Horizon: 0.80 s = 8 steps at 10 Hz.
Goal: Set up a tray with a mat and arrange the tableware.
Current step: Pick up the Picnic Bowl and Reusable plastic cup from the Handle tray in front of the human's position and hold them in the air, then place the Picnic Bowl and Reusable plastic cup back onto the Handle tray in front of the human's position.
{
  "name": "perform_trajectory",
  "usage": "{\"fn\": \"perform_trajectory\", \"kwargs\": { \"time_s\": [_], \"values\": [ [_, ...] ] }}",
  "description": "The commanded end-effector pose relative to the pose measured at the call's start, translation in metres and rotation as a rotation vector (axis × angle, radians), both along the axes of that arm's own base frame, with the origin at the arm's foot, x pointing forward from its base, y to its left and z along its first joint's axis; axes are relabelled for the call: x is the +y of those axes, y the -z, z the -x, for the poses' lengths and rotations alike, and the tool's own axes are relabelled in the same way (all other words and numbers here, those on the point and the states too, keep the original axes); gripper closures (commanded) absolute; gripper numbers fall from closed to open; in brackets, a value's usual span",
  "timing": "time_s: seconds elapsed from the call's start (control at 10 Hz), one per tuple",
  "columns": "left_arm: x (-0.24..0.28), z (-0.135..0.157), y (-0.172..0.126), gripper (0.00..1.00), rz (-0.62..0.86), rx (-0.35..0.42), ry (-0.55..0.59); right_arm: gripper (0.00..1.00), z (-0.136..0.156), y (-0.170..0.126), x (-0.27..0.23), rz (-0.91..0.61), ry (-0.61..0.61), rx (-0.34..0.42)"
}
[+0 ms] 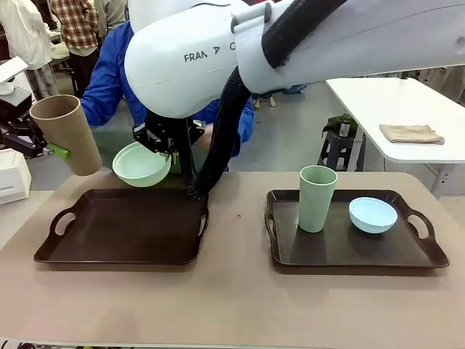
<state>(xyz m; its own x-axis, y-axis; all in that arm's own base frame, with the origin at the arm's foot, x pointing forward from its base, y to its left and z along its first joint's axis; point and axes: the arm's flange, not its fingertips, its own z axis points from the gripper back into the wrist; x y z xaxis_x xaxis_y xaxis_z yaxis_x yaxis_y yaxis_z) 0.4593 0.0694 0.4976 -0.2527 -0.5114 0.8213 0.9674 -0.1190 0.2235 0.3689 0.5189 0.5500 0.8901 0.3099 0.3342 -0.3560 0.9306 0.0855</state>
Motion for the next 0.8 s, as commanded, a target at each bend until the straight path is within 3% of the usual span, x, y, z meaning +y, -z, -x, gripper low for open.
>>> {"fn": "perform_trajectory", "kwargs": {
  "time_s": [0.0, 0.7],
  "values": [
    [-0.0023, -0.0030, 0.0016, 1.00, -0.001, 0.000, 0.008, 1.00, -0.0097, 0.0101, 0.0024, 0.008, 0.009, 0.012],
    [-0.0023, -0.0030, 0.0016, 1.00, -0.001, 0.000, 0.008, 1.00, -0.0097, 0.0101, 0.0024, 0.008, 0.009, 0.012]
  ]
}}
